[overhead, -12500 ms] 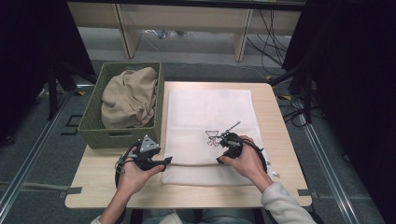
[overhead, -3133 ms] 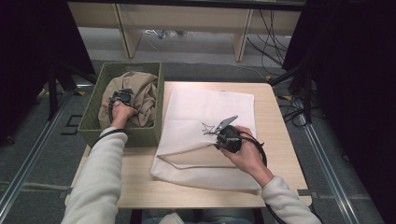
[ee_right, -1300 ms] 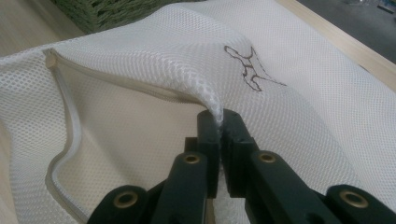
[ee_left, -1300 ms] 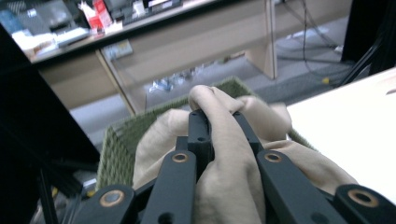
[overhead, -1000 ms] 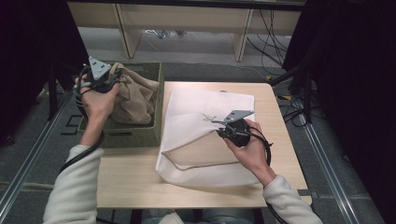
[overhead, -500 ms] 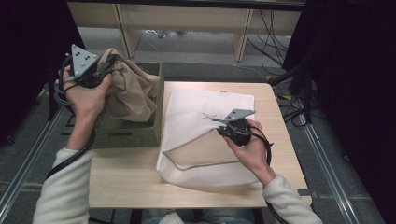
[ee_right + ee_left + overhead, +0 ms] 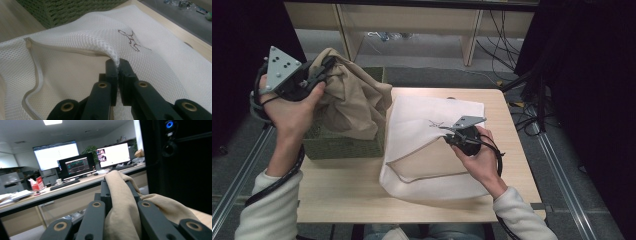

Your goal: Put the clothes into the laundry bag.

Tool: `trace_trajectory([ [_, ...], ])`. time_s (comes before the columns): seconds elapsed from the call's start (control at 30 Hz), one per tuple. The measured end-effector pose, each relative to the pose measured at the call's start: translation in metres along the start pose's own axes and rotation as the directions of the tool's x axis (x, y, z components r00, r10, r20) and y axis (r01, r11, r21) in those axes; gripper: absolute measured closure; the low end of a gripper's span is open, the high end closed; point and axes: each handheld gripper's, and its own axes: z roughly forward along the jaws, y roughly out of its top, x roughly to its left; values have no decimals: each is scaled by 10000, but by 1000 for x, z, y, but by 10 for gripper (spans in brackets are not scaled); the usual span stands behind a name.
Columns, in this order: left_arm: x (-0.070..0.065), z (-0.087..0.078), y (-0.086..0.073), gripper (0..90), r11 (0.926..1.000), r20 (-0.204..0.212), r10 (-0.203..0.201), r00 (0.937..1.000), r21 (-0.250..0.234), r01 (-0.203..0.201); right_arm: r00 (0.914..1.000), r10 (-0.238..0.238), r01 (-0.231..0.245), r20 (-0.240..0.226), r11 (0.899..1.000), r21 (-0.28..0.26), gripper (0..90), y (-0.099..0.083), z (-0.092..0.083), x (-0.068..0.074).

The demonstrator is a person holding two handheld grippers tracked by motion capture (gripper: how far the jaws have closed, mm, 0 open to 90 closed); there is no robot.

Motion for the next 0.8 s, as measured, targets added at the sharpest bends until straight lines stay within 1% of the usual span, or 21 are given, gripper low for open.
trace_trajectory([
  [0.03,-2,-3,2,817,10000,85,21,10000,22,-21,10000,-96,96,2,9999,-41,881,0,0,0],
  [0.07,-3,-7,4,817,10000,174,-54,9998,11,54,10000,38,-38,-25,10000,-5,880,0,-1,0],
  [0.1,-5,-10,6,817,9999,251,-121,9996,6,121,9999,-80,80,96,10000,-54,880,0,-1,-1],
  [0.17,-10,-18,10,817,9999,398,-139,9991,20,139,9999,-81,81,84,10000,-36,881,0,-1,-1],
  [0.23,-15,-26,12,817,9998,657,-195,9977,37,193,9999,-90,91,125,9999,-93,881,0,-2,-1],
  [0.37,-24,-40,16,817,9993,1230,-382,9917,2,385,9999,-134,134,50,9998,-139,881,1,-2,-1],
  [0.4,-24,-40,16,817,9993,1230,-382,9917,2,385,9999,-36,38,98,9998,-175,881,1,-3,0],
  [0.43,-28,-47,18,817,9989,1496,-457,9877,-41,468,9999,19,-17,127,9999,-163,881,1,-3,0],
  [0.47,-28,-47,18,817,9989,1496,-457,9877,-41,468,9999,19,-17,127,9999,-163,881,1,-3,0],
  [0.5,-30,-51,19,817,9990,1621,-420,9859,-52,434,9998,-169,172,111,9995,-249,881,2,-3,-1],
  [0.53,-34,-55,20,817,9987,1878,-492,9810,-45,510,9998,-122,125,127,9996,-247,881,2,-3,-1],
  [0.6,-40,-59,21,817,9986,2144,-517,9754,-25,535,9999,-67,72,150,9995,-301,881,3,-2,0],
  [0.63,-40,-59,21,817,9986,2144,-517,9754,-25,535,9999,-67,72,150,9995,-301,881,3,-2,0],
  [0.67,-45,-62,22,817,9982,2467,-583,9673,-23,608,10000,36,-34,93,9998,-191,881,3,-4,1],
  [0.7,-47,-64,24,817,9983,2671,-560,9620,13,578,10000,49,-47,85,9998,-178,881,3,-4,2],
  [0.77,-52,-66,25,816,9968,3264,-793,9419,151,787,9999,123,-120,98,9997,-219,882,4,-4,2],
  [0.8,-52,-66,25,816,9968,3264,-793,9419,151,787,9999,123,-120,98,9997,-219,882,4,-4,2],
])
